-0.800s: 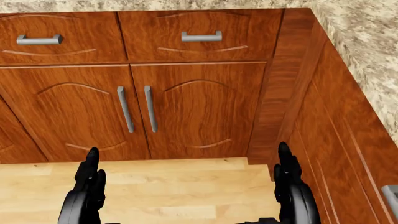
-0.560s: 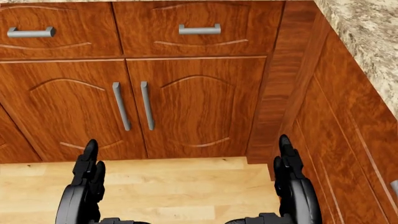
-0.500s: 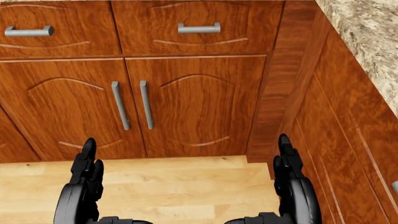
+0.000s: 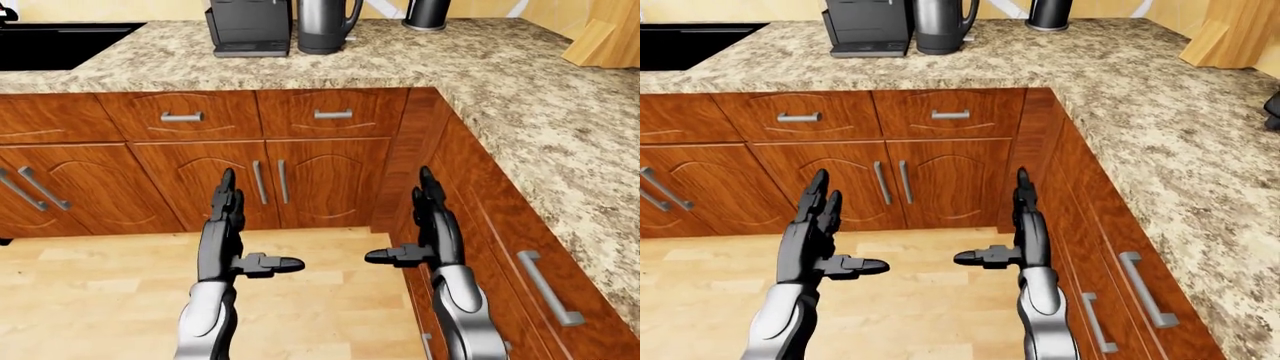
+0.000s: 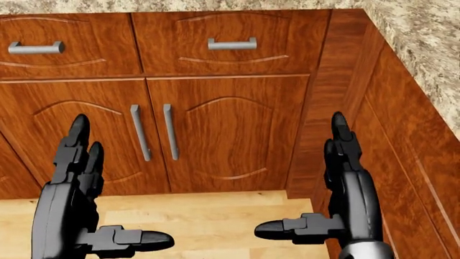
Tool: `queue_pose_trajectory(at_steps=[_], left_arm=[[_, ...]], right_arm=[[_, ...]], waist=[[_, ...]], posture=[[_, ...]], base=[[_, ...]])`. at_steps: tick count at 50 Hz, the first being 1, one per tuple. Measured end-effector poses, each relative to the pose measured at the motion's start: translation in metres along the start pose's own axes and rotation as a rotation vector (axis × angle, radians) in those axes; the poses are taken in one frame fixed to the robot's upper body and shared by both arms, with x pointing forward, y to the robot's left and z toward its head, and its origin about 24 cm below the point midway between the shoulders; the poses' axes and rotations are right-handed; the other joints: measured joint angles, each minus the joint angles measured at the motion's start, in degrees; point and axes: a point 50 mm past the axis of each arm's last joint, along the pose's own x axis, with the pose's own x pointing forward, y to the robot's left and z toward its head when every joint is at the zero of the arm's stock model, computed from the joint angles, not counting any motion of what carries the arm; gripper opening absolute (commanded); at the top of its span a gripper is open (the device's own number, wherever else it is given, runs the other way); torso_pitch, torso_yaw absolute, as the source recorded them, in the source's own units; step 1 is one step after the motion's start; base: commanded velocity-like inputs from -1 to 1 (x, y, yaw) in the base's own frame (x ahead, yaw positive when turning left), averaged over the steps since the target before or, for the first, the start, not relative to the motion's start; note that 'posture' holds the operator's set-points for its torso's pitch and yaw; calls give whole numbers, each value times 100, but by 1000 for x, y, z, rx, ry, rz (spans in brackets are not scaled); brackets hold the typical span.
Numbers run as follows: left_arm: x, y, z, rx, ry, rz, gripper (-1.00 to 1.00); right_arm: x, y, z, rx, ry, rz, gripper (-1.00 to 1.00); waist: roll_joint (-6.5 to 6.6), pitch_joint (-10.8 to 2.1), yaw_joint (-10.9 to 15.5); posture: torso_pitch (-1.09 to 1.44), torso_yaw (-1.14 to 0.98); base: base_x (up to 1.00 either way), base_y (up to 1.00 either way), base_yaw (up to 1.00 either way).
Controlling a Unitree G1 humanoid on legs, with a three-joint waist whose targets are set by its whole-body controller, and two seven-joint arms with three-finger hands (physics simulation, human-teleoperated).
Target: Close the lid of the electric kettle.
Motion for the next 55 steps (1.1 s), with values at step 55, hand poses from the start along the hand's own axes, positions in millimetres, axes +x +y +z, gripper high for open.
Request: queue_pose_trajectory(at_steps=[55], left_arm=[[18, 5, 252, -70, -445, 12, 100]], right_arm=[[16, -18, 258, -43, -413, -3, 100]], waist=[[83, 306, 1]], posture=[[0, 0]], base=[[1, 0, 0]])
